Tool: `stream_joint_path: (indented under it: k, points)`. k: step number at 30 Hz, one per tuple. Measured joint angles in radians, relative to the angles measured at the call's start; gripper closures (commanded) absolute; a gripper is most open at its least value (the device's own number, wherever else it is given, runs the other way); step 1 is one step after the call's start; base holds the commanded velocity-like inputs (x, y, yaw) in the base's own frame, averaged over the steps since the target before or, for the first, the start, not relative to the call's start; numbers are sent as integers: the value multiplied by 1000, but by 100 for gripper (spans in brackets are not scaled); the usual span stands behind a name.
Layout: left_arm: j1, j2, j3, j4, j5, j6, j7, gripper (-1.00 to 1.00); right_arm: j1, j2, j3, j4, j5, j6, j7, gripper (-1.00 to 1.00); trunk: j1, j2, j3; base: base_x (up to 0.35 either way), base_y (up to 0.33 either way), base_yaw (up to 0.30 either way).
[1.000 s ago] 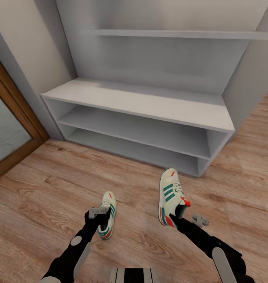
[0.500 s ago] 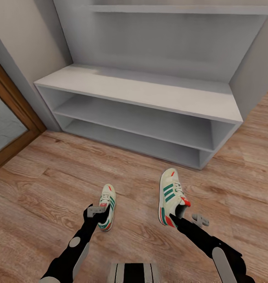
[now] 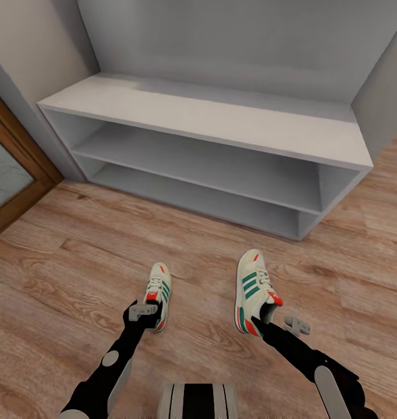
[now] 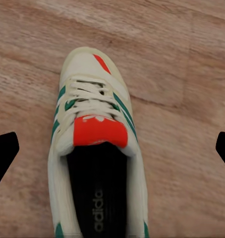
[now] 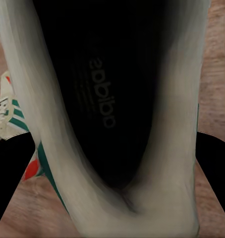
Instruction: Pick up the two gym shoes and the two sandals from the corridor floor and place them onto the hallstand (shoe rack) in the corridor, making sure they are on the rack and not on the floor. Arrange them so the two gym shoes are next to each other and the two sandals are next to each other.
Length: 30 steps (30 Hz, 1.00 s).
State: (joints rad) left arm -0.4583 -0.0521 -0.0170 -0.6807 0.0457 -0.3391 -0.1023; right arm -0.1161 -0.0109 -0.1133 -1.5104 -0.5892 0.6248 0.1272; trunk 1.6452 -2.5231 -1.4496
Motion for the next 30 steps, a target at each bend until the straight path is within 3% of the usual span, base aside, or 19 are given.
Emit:
stream_joint_path:
  k: [4,14,30]
  points:
    - [0,0,0,-1,0,0,0,-100,0,0,0,0,0,0,0,100,2,-1,-22,0,0,-55]
    - [0,0,0,-1,0,-1,0,-100,0,0,0,0,-2,0,0,100,2,-1,-33,0,0,-41]
    - [0,4,0,2,0,-27,1,-100,0,0,0,0,-2,0,0,100,8,-4,-100,0,0,-63]
